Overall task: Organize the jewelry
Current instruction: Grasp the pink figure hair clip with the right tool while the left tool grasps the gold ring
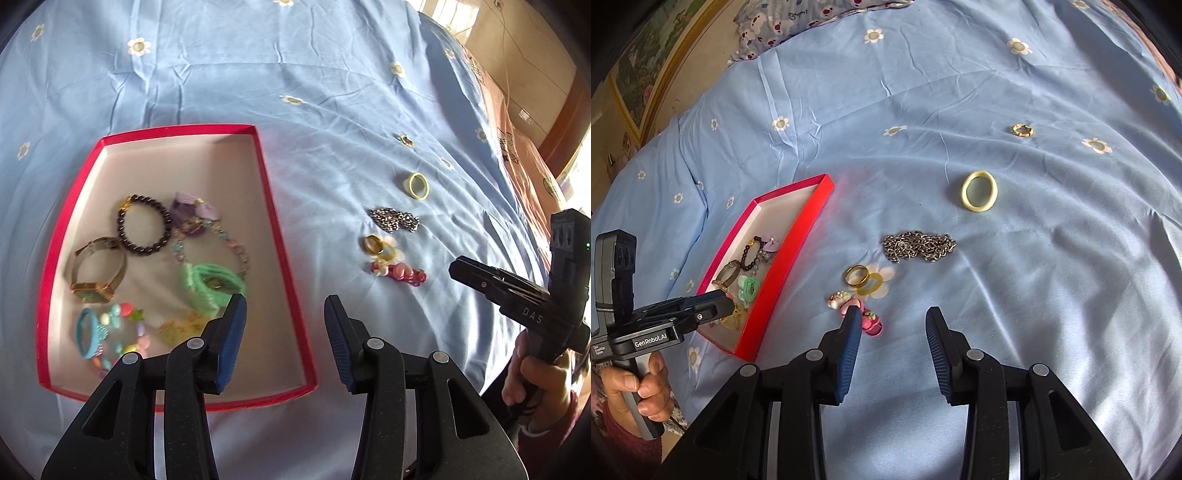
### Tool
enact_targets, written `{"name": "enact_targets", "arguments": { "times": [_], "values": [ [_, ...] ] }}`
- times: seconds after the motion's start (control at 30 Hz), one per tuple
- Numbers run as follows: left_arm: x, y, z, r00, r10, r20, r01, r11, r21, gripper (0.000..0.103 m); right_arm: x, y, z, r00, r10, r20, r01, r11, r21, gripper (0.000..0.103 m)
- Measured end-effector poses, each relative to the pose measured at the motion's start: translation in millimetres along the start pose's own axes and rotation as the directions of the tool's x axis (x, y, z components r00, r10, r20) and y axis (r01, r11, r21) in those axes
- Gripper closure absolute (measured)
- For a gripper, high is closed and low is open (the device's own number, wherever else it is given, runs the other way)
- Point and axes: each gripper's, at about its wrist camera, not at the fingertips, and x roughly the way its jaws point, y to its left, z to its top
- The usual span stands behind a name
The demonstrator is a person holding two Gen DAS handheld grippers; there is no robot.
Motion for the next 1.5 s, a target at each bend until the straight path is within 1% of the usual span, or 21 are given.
{"name": "enact_targets", "arguments": {
  "times": [0.17, 0.3, 0.43, 0.63, 0.67, 0.7, 0.73, 0.77, 0.8, 0.9, 1.0, 1.1, 1.2, 1.27, 1.33, 1.4, 1.5],
  "values": [
    [8, -7, 4, 1.0, -0.001, -0.015, 0.001, 1.0, 0.018, 0.06, 2, 1, 0, 1.0, 0.024, -0.013, -0.024, 0.999, -0.027, 0.065],
    [13, -6, 6, 1.0, 0.003, -0.027, -0.003, 1.0, 0.022, 0.06, 8, 7, 2, 0.998, 0.049, -0.027, -0.051, 0.997, -0.066, 0.059],
    [19, -5, 9, 0.999, 0.003, -0.041, -0.002, 1.0, 0.017, 0.06, 19, 16, 5, 0.996, 0.067, -0.051, -0.073, 0.991, -0.113, 0.059],
    [28, -9, 15, 0.999, 0.001, -0.052, 0.001, 0.999, 0.033, 0.06, 46, 31, 6, 0.994, 0.053, -0.101, -0.071, 0.979, -0.19, 0.059],
    [29, -11, 16, 0.999, 0.001, -0.054, 0.001, 0.999, 0.037, 0.06, 50, 32, 6, 0.993, 0.043, -0.11, -0.064, 0.978, -0.197, 0.06],
    [31, -12, 18, 0.998, -0.001, -0.056, 0.003, 0.999, 0.042, 0.06, 54, 33, 5, 0.993, 0.03, -0.118, -0.054, 0.977, -0.206, 0.064],
    [34, -14, 20, 0.998, -0.002, -0.059, 0.005, 0.999, 0.047, 0.06, 55, 33, 4, 0.993, 0.014, -0.114, -0.039, 0.975, -0.217, 0.077],
    [36, -17, 22, 0.998, -0.004, -0.061, 0.008, 0.999, 0.053, 0.059, 55, 33, 4, 0.994, -0.002, -0.107, -0.022, 0.974, -0.224, 0.086],
    [39, -20, 24, 0.998, -0.007, -0.063, 0.011, 0.998, 0.06, 0.059, 54, 31, 3, 0.995, -0.014, -0.101, -0.009, 0.975, -0.222, 0.086],
    [47, -32, 30, 0.998, 0.005, -0.06, 0.0, 0.996, 0.089, 0.045, 44, 20, 3, 0.997, -0.008, -0.077, -0.006, 0.985, -0.173, 0.086],
    [54, -43, 38, 0.998, 0.024, -0.057, -0.017, 0.993, 0.118, 0.038, 31, 6, 2, 0.999, -0.017, -0.047, 0.011, 0.992, -0.125, 0.086],
    [59, -53, 45, 0.998, 0.043, -0.05, -0.036, 0.99, 0.137, 0.038, 18, -13, 2, 1.0, -0.021, -0.018, 0.02, 0.998, -0.056, 0.086],
    [52, -62, 47, 0.999, 0.049, -0.018, -0.045, 0.985, 0.166, 0.038, 7, -28, 0, 1.0, -0.028, 0.006, 0.028, 1.0, 0.001, 0.086],
    [44, -67, 47, 0.997, 0.069, 0.022, -0.072, 0.981, 0.182, 0.037, 0, -36, -2, 1.0, -0.024, 0.02, 0.023, 0.999, 0.032, 0.086],
    [40, -74, 48, 0.997, 0.061, 0.048, -0.07, 0.975, 0.21, 0.037, -8, -43, -3, 0.999, -0.024, 0.039, 0.022, 0.998, 0.055, 0.086],
    [48, -82, 50, 0.998, 0.049, 0.045, -0.058, 0.969, 0.238, 0.037, -12, -49, -4, 0.998, -0.02, 0.052, 0.015, 0.997, 0.08, 0.086],
    [71, -89, 54, 0.999, 0.048, 0.0, -0.046, 0.966, 0.256, 0.038, -13, -55, -5, 0.999, -0.009, 0.053, 0.004, 0.995, 0.104, 0.086]
  ]
}}
